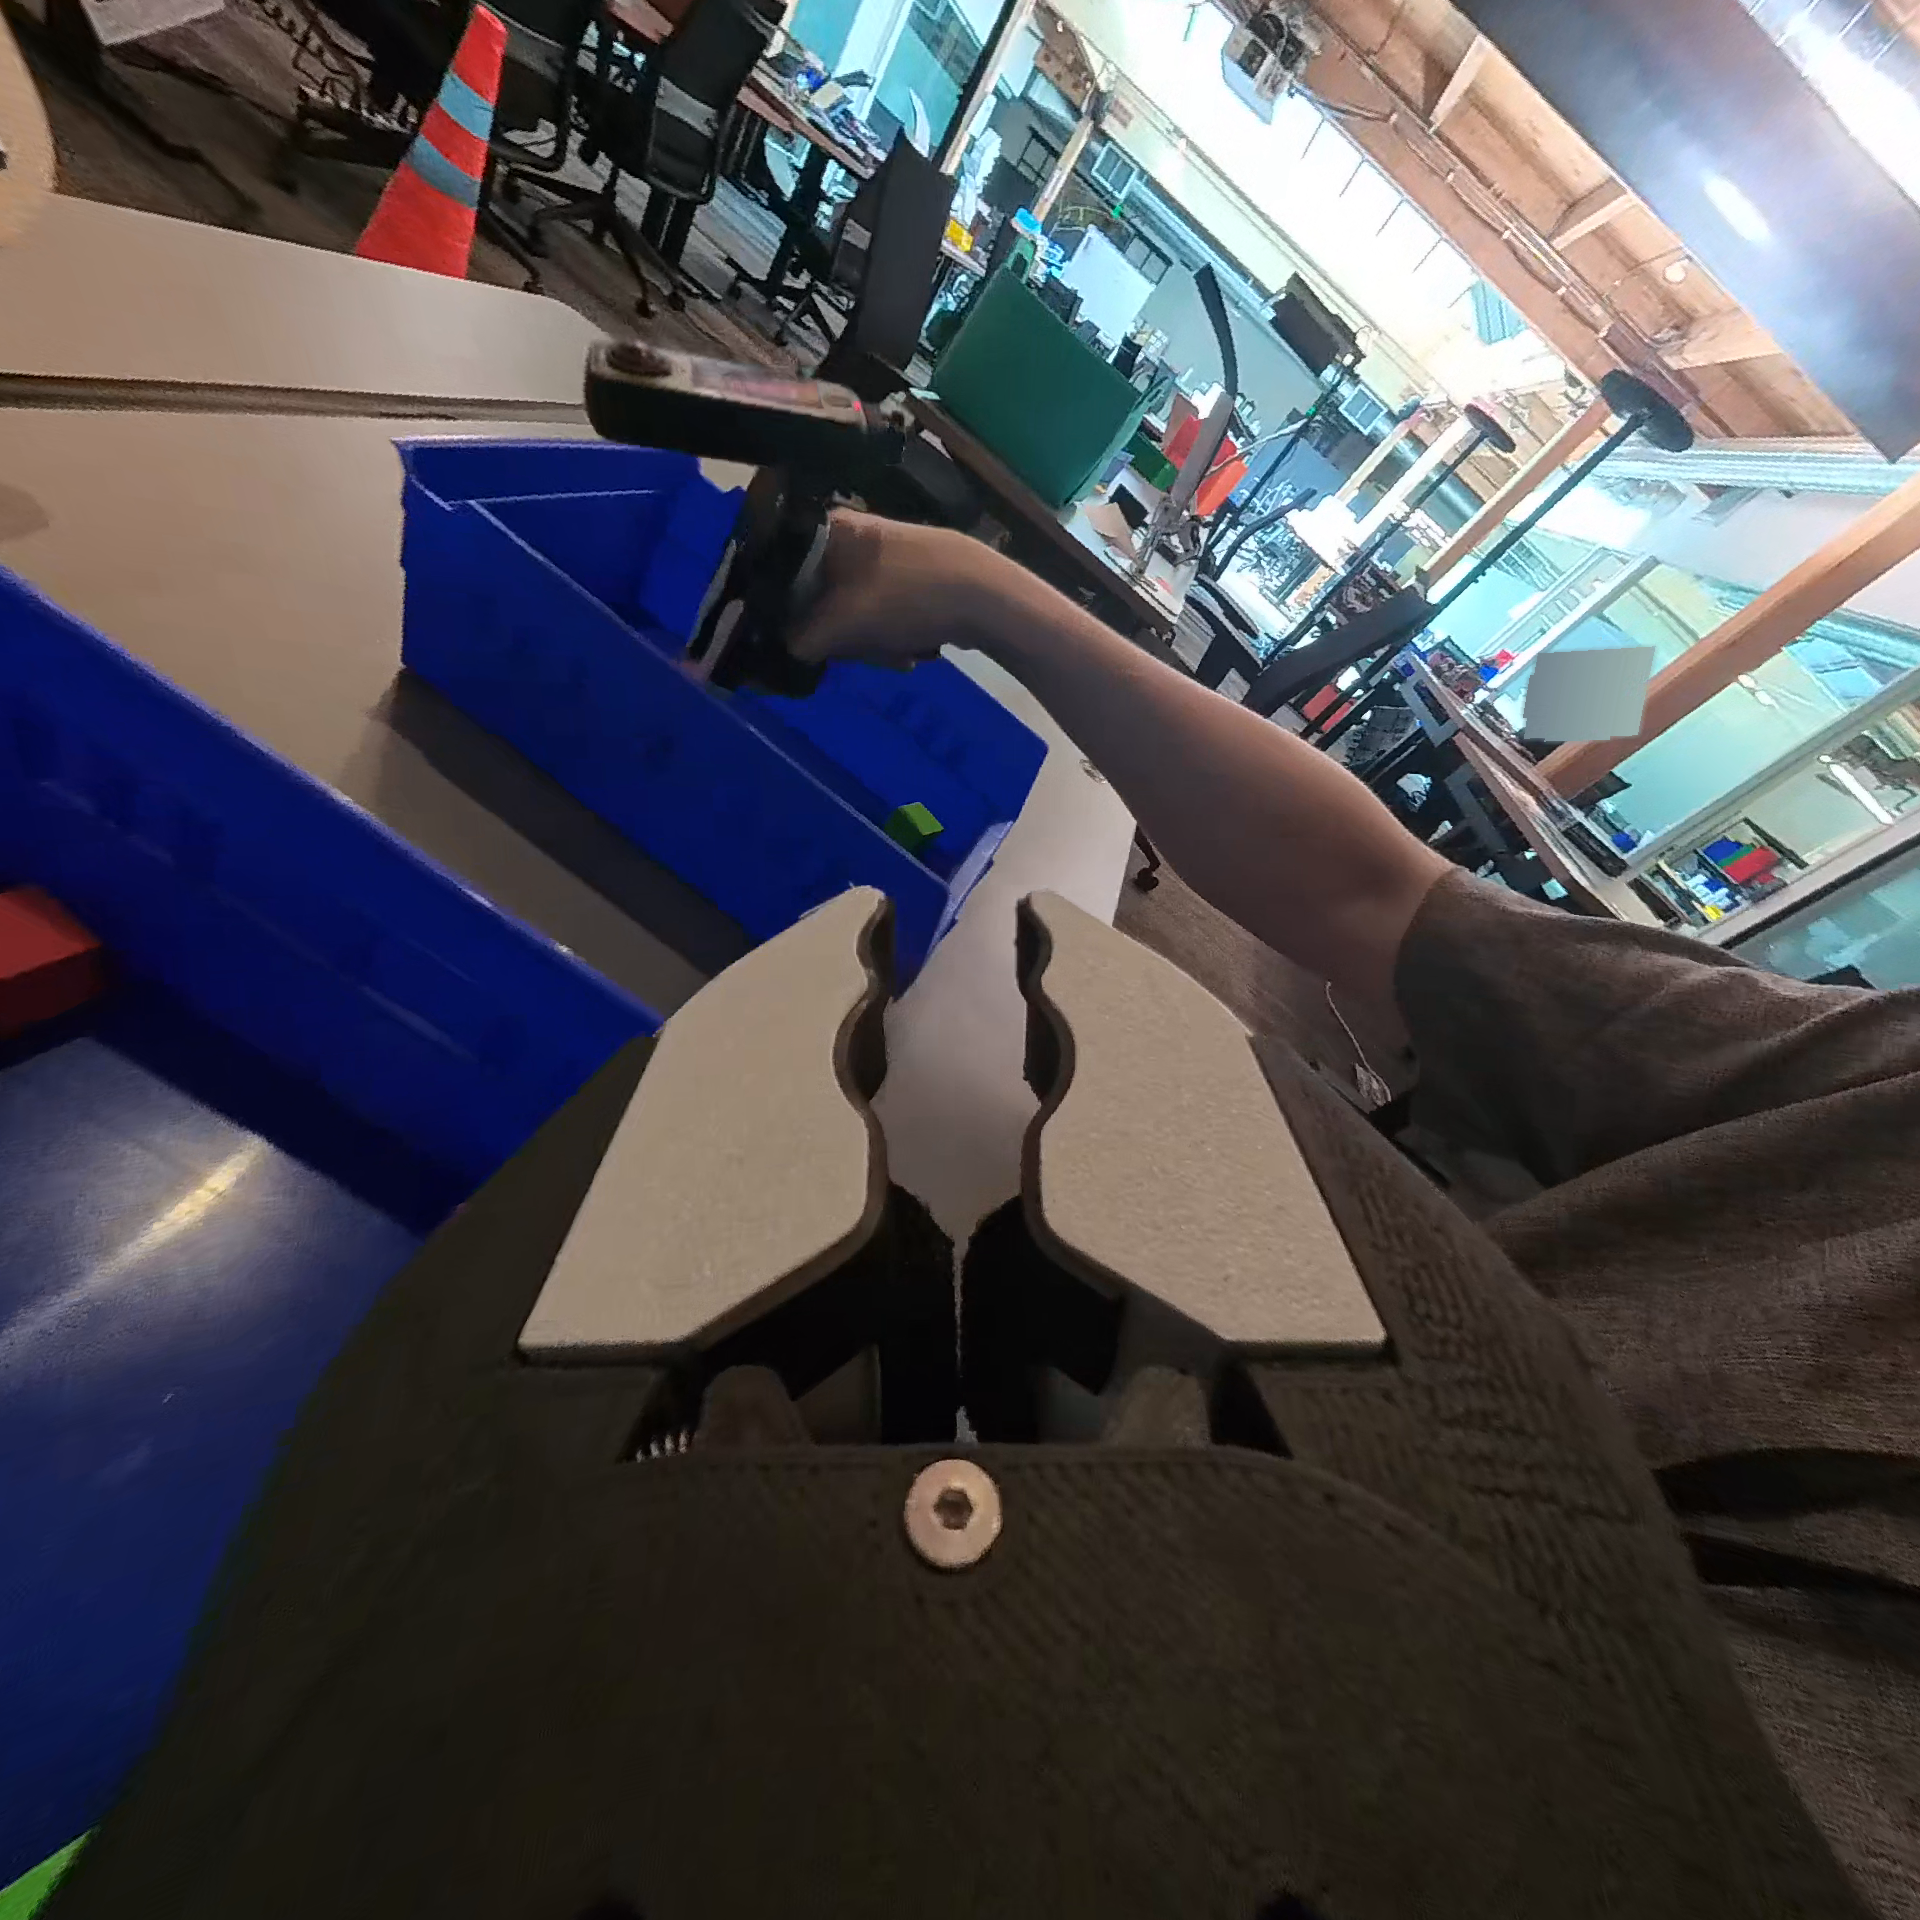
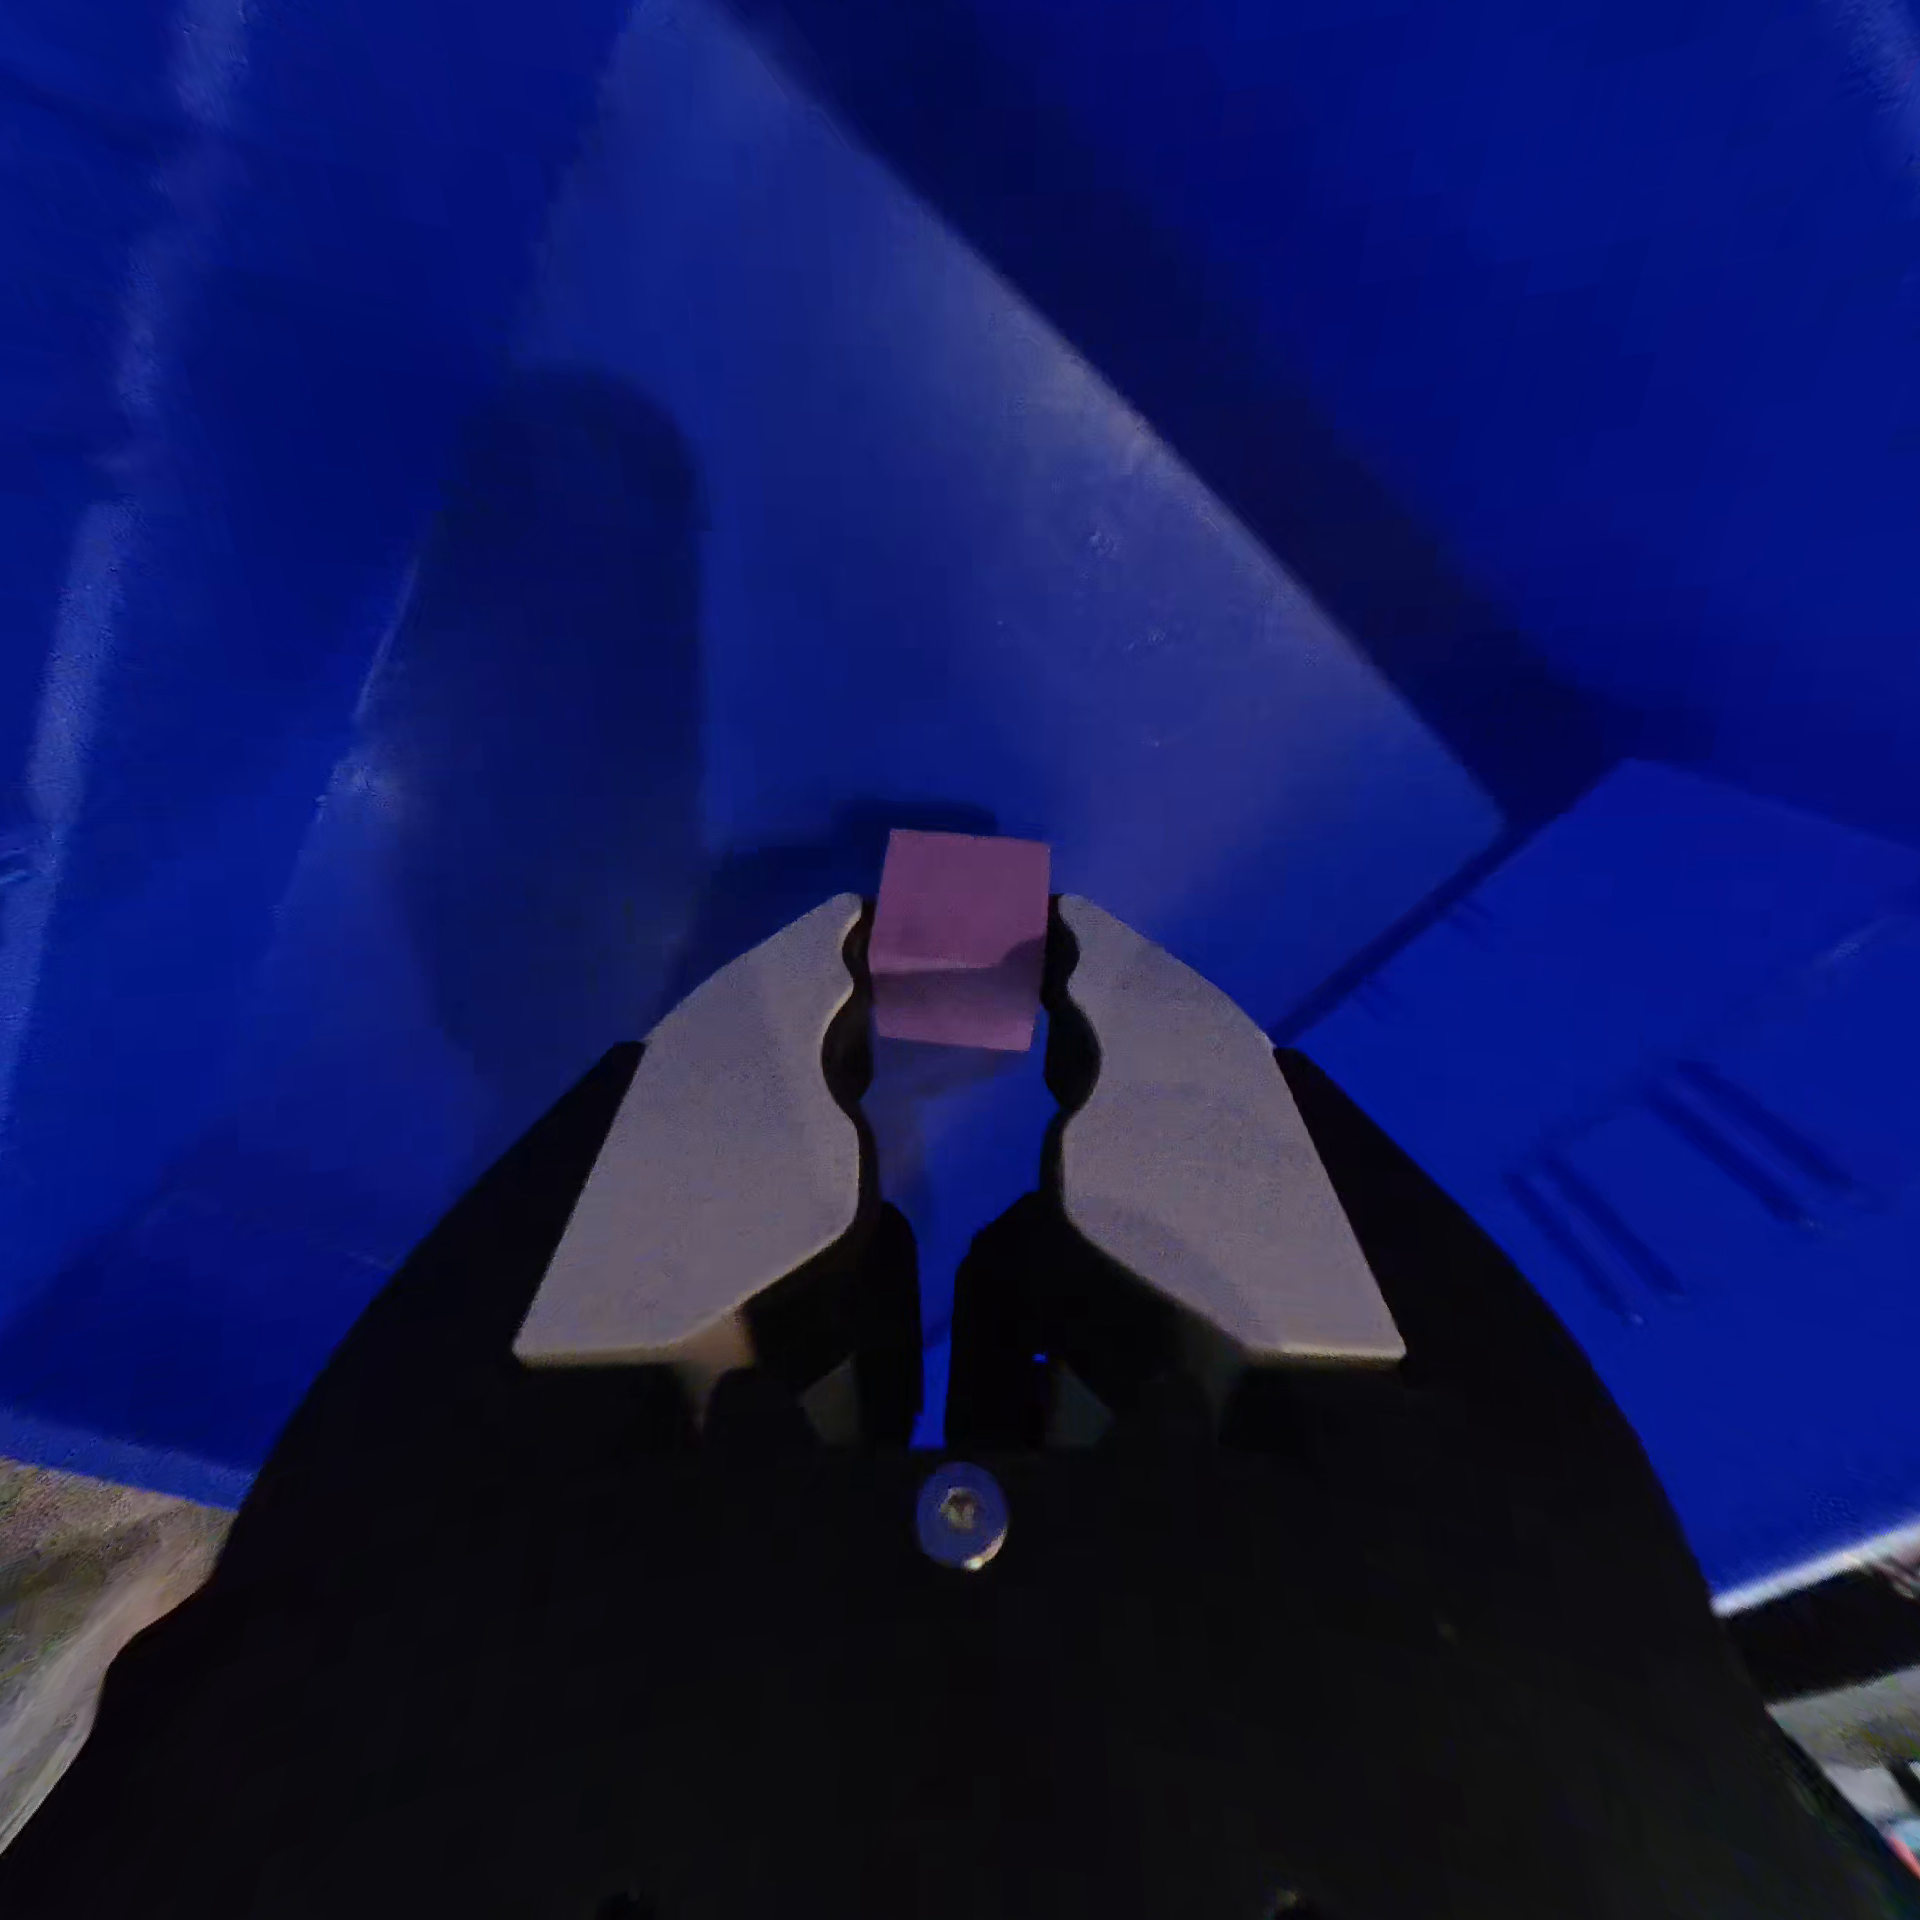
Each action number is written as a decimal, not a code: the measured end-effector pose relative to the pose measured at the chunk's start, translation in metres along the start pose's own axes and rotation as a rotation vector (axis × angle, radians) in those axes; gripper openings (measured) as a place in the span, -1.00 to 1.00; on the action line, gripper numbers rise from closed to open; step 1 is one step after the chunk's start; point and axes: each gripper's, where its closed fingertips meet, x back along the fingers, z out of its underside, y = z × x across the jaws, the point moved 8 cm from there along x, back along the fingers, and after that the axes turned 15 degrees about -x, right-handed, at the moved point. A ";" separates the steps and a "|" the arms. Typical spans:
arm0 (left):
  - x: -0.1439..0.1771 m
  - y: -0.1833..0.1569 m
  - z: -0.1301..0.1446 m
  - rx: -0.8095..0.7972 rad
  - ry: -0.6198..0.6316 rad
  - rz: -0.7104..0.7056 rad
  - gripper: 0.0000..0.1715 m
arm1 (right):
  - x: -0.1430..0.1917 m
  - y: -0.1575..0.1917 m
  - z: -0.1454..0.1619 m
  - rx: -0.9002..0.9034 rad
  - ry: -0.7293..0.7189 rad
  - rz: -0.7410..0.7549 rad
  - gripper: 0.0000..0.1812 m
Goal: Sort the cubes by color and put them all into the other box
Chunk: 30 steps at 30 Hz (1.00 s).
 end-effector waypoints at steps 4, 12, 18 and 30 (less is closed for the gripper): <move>0.003 0.005 0.001 0.011 0.001 -0.005 -0.73 | -0.006 -0.003 -0.001 -0.024 0.012 -0.010 -0.56; 0.011 0.011 0.002 -0.040 0.057 -0.121 -0.73 | 0.038 0.000 0.016 -0.007 -0.160 -0.011 -0.40; 0.020 0.038 0.016 -0.138 0.287 -0.423 -0.55 | 0.101 0.019 0.069 0.043 -0.499 -0.008 -0.45; -0.037 0.143 0.013 -0.475 0.946 -0.493 -0.44 | 0.125 0.065 0.151 0.057 -0.882 -0.093 -0.52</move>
